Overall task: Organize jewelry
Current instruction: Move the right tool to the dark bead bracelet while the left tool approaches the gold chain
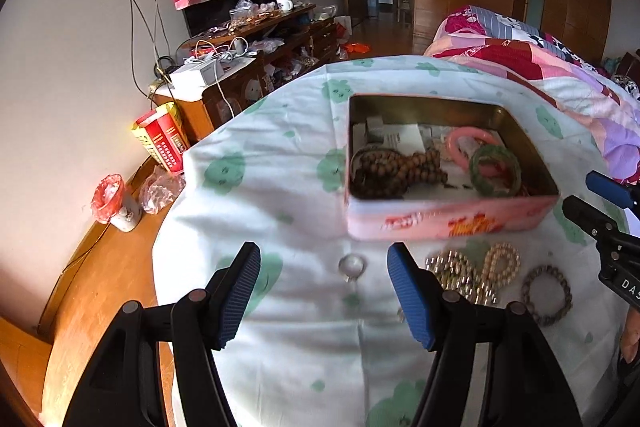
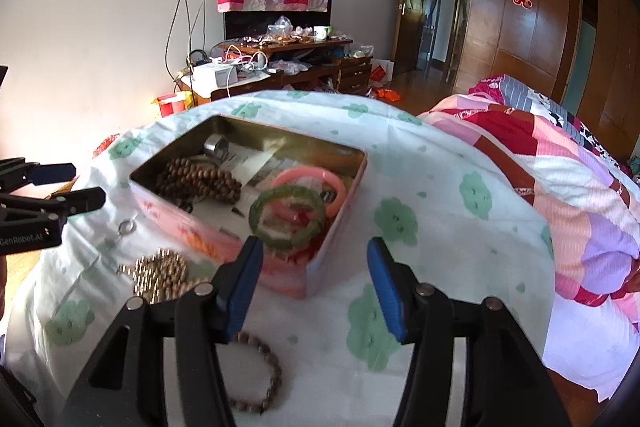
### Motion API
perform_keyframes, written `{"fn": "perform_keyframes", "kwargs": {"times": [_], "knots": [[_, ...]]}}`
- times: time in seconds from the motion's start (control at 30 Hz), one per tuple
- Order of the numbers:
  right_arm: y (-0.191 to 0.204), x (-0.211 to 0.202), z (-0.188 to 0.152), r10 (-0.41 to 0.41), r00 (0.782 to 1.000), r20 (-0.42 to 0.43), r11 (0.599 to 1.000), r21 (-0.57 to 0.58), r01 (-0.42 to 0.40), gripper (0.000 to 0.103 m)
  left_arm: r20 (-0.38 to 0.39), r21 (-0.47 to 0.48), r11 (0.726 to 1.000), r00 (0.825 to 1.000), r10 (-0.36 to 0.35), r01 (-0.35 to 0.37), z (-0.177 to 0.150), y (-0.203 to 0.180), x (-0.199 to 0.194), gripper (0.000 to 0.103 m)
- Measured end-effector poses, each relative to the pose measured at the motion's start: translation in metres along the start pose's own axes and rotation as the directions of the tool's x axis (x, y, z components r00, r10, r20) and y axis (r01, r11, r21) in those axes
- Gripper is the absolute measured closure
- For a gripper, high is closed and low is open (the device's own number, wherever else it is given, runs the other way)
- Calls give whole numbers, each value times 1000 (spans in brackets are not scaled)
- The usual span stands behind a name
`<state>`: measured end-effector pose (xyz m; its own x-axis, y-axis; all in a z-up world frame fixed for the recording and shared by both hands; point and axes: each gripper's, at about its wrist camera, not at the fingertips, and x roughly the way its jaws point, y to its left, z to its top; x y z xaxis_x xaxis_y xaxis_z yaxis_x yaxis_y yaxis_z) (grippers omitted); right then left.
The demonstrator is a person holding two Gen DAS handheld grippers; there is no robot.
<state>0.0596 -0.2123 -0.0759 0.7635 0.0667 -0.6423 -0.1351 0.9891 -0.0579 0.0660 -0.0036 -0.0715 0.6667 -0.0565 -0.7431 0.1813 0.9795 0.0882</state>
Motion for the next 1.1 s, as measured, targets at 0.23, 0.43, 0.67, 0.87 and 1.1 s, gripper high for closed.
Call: {"fn": "perform_keyframes", "kwargs": {"times": [0.23,0.43,0.67,0.87,1.1], "knots": [[0,-4,-31,-1,999,-54,1000,-6,1,45,-42,-34,999,999,15,-17,-28,6,5,36],[8,3,-49,25,994,-108,999,-40,-29,45,-60,-80,996,998,21,-26,-39,19,8,36],[18,6,-58,56,989,-135,994,-86,-68,63,-50,-67,998,999,-15,12,-40,5,2,36],[13,1,-63,51,988,-143,994,-90,-64,94,-46,-42,997,997,-59,57,-39,-12,0,36],[0,1,-64,-14,990,-139,997,-77,3,94,-25,-6,996,995,-93,93,-26,-36,0,36]]}}
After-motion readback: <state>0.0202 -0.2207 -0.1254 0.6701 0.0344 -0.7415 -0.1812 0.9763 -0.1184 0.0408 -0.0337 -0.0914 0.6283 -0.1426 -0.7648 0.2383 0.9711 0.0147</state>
